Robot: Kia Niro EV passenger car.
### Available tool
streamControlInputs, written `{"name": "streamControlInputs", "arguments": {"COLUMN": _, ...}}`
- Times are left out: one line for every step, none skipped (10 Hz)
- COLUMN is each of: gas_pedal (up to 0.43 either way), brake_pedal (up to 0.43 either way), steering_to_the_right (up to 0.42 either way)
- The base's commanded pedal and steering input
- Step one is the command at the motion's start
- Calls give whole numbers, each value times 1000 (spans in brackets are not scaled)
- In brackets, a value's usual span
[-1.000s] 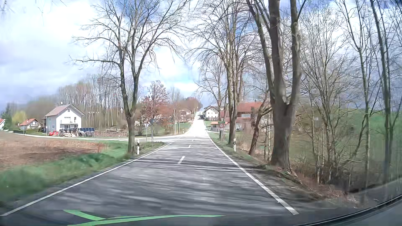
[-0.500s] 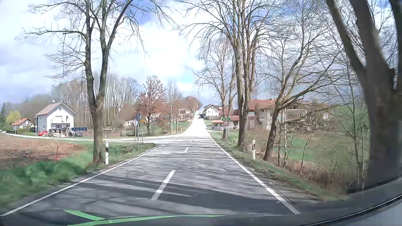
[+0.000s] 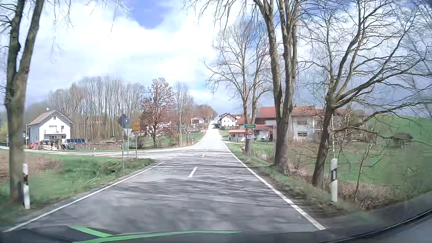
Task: Follow the waypoints while adhering to traffic rules and regulations
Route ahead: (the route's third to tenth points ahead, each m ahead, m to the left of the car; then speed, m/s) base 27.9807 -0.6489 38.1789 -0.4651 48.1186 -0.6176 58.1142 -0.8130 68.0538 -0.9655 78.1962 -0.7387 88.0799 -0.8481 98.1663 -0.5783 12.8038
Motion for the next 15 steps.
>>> {"name": "streamControlInputs", "arguments": {"gas_pedal": 28, "brake_pedal": 0, "steering_to_the_right": -1}}
{"name": "streamControlInputs", "arguments": {"gas_pedal": 39, "brake_pedal": 0, "steering_to_the_right": -1}}
{"name": "streamControlInputs", "arguments": {"gas_pedal": 39, "brake_pedal": 0, "steering_to_the_right": -1}}
{"name": "streamControlInputs", "arguments": {"gas_pedal": 47, "brake_pedal": 0, "steering_to_the_right": -1}}
{"name": "streamControlInputs", "arguments": {"gas_pedal": 59, "brake_pedal": 0, "steering_to_the_right": -1}}
{"name": "streamControlInputs", "arguments": {"gas_pedal": 59, "brake_pedal": 0, "steering_to_the_right": -1}}
{"name": "streamControlInputs", "arguments": {"gas_pedal": 79, "brake_pedal": 0, "steering_to_the_right": -1}}
{"name": "streamControlInputs", "arguments": {"gas_pedal": 79, "brake_pedal": 0, "steering_to_the_right": -1}}
{"name": "streamControlInputs", "arguments": {"gas_pedal": 79, "brake_pedal": 0, "steering_to_the_right": -1}}
{"name": "streamControlInputs", "arguments": {"gas_pedal": 87, "brake_pedal": 0, "steering_to_the_right": -1}}
{"name": "streamControlInputs", "arguments": {"gas_pedal": 87, "brake_pedal": 0, "steering_to_the_right": -1}}
{"name": "streamControlInputs", "arguments": {"gas_pedal": 87, "brake_pedal": 0, "steering_to_the_right": -1}}
{"name": "streamControlInputs", "arguments": {"gas_pedal": 98, "brake_pedal": 0, "steering_to_the_right": -1}}
{"name": "streamControlInputs", "arguments": {"gas_pedal": 98, "brake_pedal": 0, "steering_to_the_right": -1}}
{"name": "streamControlInputs", "arguments": {"gas_pedal": 98, "brake_pedal": 0, "steering_to_the_right": -1}}
